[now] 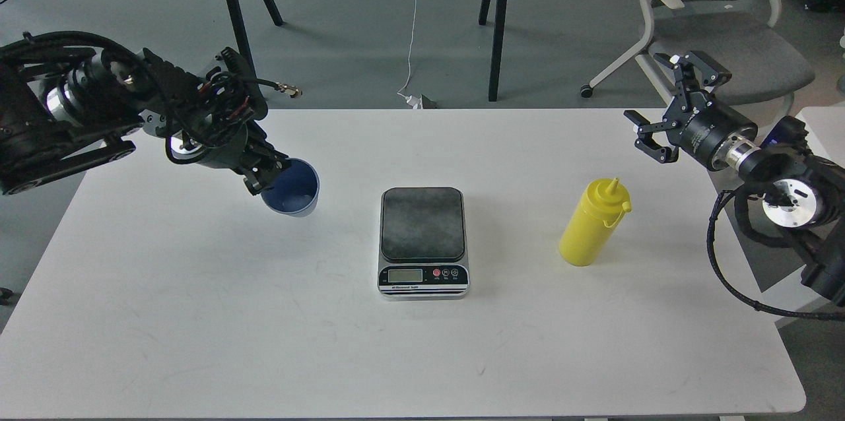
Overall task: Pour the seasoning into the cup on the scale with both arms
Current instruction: 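Lift the blue cup with the left gripper and carry it over the scale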
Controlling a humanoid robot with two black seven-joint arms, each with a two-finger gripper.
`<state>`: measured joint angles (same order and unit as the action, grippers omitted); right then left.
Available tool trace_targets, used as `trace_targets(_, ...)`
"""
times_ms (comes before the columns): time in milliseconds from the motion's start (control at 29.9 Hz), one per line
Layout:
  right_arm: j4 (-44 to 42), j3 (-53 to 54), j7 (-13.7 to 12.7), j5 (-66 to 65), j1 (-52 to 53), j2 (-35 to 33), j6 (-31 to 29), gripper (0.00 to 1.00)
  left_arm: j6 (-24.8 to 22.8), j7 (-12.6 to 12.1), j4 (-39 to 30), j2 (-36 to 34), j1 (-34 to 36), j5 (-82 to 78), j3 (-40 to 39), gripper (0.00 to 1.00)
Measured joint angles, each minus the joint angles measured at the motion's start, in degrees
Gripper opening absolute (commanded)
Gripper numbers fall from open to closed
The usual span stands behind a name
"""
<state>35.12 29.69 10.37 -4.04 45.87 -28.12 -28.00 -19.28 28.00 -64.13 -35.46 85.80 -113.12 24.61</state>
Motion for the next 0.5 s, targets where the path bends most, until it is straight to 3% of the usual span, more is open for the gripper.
trace_targets(501, 0.04, -0.25, -0.01, -0.02, -0.49, 0.18, 0.00, 0.99, -3.24, 0.00, -2.31, 7.30, 6.17, 0.01, -0.07, 0.01)
